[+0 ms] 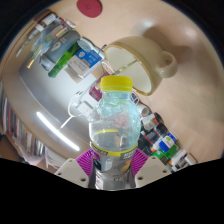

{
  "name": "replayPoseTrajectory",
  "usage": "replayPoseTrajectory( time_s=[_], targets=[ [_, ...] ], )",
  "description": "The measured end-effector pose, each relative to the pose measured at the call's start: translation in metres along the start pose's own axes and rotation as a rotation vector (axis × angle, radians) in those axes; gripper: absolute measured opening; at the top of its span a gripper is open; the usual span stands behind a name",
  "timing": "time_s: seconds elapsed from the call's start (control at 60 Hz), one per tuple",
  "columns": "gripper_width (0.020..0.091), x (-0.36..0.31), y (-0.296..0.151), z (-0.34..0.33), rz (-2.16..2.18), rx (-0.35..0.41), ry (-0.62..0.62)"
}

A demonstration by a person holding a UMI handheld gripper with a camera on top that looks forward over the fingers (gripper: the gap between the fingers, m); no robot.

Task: Pour water

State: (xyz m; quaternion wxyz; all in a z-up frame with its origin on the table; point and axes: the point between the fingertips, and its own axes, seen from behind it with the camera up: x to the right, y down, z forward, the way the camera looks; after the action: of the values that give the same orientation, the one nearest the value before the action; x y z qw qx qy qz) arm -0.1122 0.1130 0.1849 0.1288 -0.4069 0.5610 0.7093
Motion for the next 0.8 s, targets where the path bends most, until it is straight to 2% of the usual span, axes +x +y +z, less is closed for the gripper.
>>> replayPoseTrajectory(
  time_s=[0.217,0.383,0.467,0.55,0.617,0.667,0.7,0.783,0.8],
  targets=[
    [0.0465,-0.008,-0.005,-0.003,0.075,0.014,-0.025],
    [0.0467,-0.004,0.013,0.000,-0.037,-0.045,0.041],
    [0.0461,-0.010,0.030,-0.005,-0.329,-0.106,0.085],
    [0.0463,-0.043,0.054,-0.012,-0.873,-0.174,0.110],
    [0.0467,-0.104,0.053,-0.019,-1.310,-0.166,0.047],
    [0.0465,-0.152,0.058,-0.029,-1.573,-0.073,0.003],
    [0.0464,-0.195,0.044,-0.038,-1.724,-0.011,-0.050],
    [0.0465,-0.272,-0.006,-0.061,-2.032,0.218,-0.047],
    [0.0466,-0.272,-0.006,-0.057,-2.069,0.284,-0.011]
  ],
)
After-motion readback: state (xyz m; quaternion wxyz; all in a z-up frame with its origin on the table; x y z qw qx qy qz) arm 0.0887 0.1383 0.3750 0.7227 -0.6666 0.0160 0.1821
